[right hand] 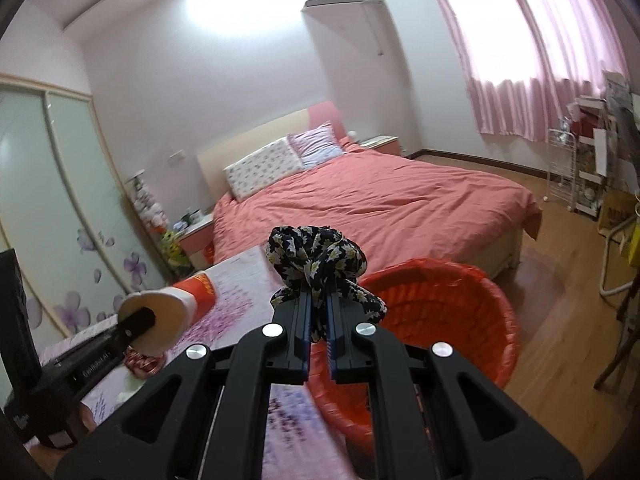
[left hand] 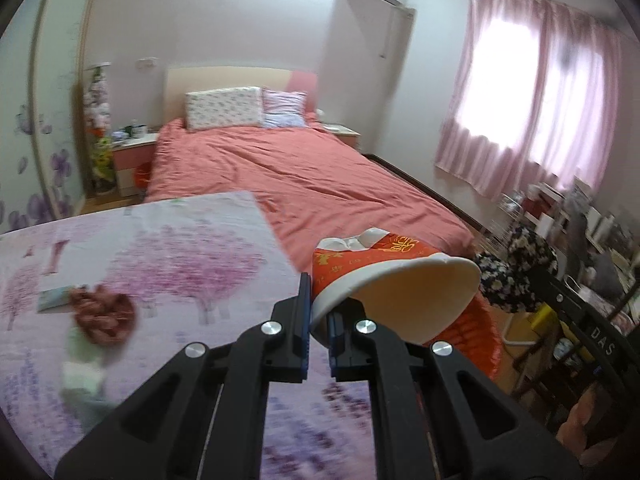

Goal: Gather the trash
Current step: 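Open both tools to drop the cup and scrunchie into the basket, then grasp the green sock with the left tool while the right tool grasps the brown plaid scrunchie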

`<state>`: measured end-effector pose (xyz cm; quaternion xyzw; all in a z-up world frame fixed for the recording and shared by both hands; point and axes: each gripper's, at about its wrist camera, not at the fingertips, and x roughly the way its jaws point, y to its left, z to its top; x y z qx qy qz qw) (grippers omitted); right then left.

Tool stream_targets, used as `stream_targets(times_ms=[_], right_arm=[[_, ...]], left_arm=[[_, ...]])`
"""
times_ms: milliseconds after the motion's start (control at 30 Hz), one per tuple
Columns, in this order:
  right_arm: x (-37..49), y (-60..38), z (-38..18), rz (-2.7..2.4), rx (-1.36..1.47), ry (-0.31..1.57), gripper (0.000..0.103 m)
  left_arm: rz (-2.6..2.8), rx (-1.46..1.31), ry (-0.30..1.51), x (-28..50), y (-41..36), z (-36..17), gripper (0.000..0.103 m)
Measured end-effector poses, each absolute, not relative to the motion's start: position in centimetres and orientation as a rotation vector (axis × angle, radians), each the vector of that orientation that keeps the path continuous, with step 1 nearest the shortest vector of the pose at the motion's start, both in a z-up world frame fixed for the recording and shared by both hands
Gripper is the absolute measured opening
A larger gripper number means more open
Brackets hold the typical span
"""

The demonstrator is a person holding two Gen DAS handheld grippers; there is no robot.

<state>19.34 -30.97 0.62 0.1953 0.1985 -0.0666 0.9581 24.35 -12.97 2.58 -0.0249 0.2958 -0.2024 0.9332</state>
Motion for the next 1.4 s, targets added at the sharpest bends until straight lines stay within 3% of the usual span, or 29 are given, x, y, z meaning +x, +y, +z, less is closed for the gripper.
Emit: stream_targets(times_ms=[233,300,367,533,900,1400], right_arm=[[20.3,-34.6,-1.6,-0.172,0.464,0.422,0.009],[21.0,-35.5,-2.5,-0.180,0.481,0.443,0.017],[21.3,-36.2,-3.4,-0.195,0.492,0.464,0.026],[20.8,-36.7,-5.1,-0.227,0.504,0.503,0.035],[20.4,-34.8,-3.3,-0.225,0.425,0.486,0.052],[21.7,-29.1,-3.2,-0.125,0.312,0.539,0.054]], left_arm=[[-0.517,-0.029,0.652,25.9,-19.0,0.1,0.008],[-0.524,-0.011,0.673,26.6,-20.2,-0.8,0.013],[-0.524,0.008,0.693,27.1,-21.0,-1.7,0.029],[-0.495,0.041,0.712,27.6,-20.9,-3.3,0.034],[-0.397,0.067,0.665,26.3,-16.0,-2.5,0.048],[-0.198,0.007,0.685,26.2,-3.4,-3.3,0.053]])
